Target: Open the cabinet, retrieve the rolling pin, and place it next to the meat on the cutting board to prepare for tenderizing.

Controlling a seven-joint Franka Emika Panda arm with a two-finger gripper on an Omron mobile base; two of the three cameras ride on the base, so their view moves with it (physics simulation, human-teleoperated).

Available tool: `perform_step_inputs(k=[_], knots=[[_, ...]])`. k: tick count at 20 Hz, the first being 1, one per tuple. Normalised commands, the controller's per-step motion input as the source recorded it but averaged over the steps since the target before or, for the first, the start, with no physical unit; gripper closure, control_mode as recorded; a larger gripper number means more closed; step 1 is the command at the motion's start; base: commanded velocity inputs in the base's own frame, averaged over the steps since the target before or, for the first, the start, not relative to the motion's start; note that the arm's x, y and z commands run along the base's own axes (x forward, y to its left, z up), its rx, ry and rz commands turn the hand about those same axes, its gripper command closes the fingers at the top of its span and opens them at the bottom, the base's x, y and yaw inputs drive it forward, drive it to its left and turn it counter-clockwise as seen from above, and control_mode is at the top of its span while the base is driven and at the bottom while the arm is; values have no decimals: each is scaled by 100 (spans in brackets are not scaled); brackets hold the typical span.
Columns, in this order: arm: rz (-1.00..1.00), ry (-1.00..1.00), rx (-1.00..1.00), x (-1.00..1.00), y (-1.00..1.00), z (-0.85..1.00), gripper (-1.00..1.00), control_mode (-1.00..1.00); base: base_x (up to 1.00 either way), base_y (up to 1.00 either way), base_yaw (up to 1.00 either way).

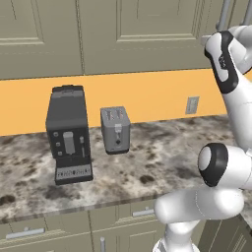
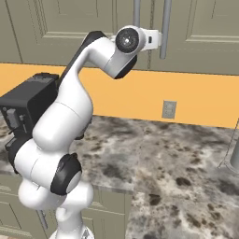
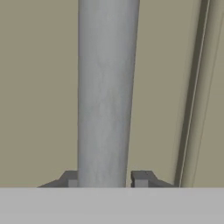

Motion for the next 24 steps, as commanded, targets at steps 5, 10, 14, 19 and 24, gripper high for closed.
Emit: perform_step_inputs(k=[5, 10, 14, 19, 24], knots=[[0, 0, 0, 0, 0, 0, 100, -100, 0, 0, 0], [0, -1, -2, -1, 5, 0, 100, -100, 0, 0, 0], [1, -11, -10, -31, 37, -5, 100, -100, 0, 0, 0], [0, -3, -5, -42, 66, -4, 100, -100, 0, 0, 0], [2, 0, 0, -63, 67, 0, 100, -100, 0, 0, 0]])
